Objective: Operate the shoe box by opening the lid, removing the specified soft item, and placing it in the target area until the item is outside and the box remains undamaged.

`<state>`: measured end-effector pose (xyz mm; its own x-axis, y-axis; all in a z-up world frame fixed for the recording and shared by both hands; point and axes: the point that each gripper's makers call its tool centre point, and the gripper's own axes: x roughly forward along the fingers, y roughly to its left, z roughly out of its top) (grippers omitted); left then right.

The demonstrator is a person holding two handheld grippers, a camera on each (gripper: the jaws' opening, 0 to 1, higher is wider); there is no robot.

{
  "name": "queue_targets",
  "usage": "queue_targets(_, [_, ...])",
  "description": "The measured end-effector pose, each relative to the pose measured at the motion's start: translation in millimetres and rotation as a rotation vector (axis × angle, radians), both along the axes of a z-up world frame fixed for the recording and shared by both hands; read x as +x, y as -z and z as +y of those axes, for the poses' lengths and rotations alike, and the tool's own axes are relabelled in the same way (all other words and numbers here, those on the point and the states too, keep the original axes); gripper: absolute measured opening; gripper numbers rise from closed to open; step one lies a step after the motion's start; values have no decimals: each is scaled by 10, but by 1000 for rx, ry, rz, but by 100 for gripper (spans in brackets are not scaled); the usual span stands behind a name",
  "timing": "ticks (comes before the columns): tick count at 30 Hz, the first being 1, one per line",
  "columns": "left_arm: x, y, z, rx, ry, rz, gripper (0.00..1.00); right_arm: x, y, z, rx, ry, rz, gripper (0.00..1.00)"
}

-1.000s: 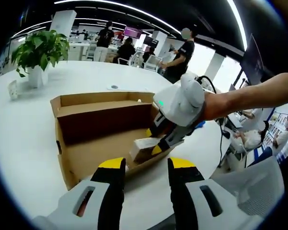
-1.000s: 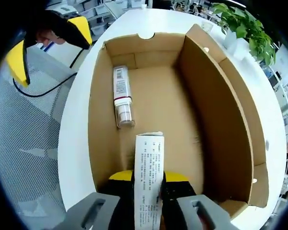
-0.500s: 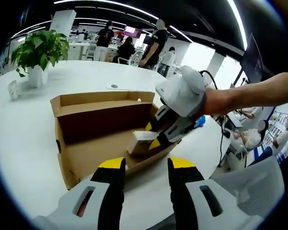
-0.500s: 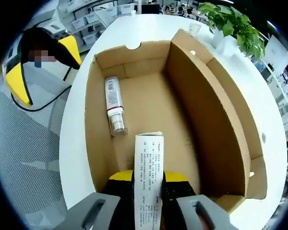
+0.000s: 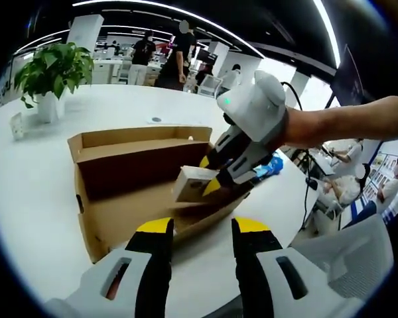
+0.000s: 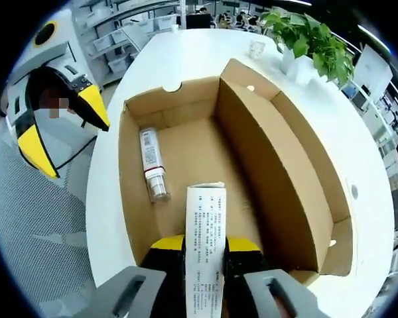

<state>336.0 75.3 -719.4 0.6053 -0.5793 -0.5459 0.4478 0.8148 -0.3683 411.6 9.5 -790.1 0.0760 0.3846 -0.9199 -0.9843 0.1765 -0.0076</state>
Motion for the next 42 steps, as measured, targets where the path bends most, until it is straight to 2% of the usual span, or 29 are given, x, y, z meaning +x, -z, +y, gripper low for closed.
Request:
queue_targets(27, [20,-3,-1,-2,0,-3,35,67,-459,29,24,-11,-54,17])
queue_targets(42, [7,-25,-17,1,5,-10,35,82,-678,-84,18,-9,-88,17])
